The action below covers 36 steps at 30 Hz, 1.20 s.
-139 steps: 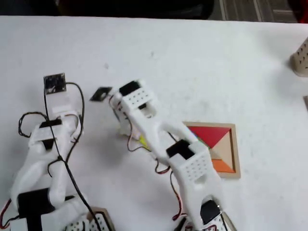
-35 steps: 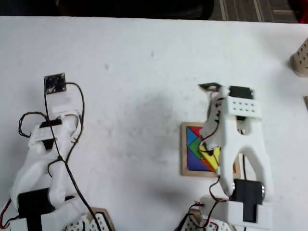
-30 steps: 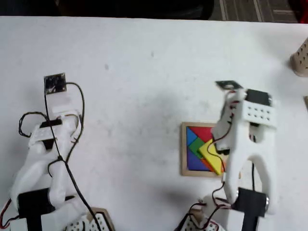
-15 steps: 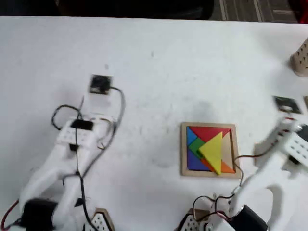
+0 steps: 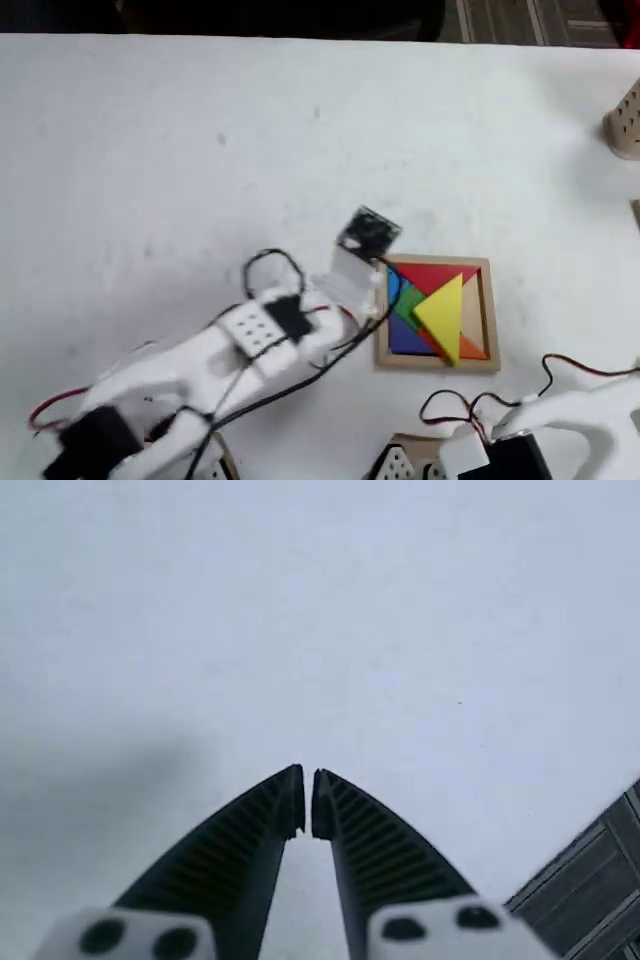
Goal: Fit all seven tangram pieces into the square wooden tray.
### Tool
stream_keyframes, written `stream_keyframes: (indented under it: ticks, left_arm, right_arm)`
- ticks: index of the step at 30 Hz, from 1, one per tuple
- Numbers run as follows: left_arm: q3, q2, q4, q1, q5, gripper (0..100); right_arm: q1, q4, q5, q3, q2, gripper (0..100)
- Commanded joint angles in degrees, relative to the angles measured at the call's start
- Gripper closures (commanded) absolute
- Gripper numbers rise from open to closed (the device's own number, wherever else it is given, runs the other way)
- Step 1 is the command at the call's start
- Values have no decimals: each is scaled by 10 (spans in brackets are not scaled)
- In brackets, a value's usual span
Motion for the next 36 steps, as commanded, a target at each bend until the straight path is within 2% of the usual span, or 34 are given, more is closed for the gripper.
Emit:
stream_keyframes:
  ticks: [1,10,16,24,29,36]
  left_arm:
    - [-75,66,-25,30,10,978]
    - [-200,199,-26,106,10,978]
    - [-280,301,-26,109,10,978]
    - [-383,364,-25,137,10,978]
    - [-454,435,-21,138,10,978]
    - [-457,408,20,149,10,978]
  right_arm:
    - [22,-51,10,12,-21,977]
    - [30,-58,10,19,-21,977]
    - [26,-59,10,18,-21,977]
    - [25,-80,10,16,7,977]
    - [25,-128,10,16,48,977]
    - [9,-134,10,8,81,977]
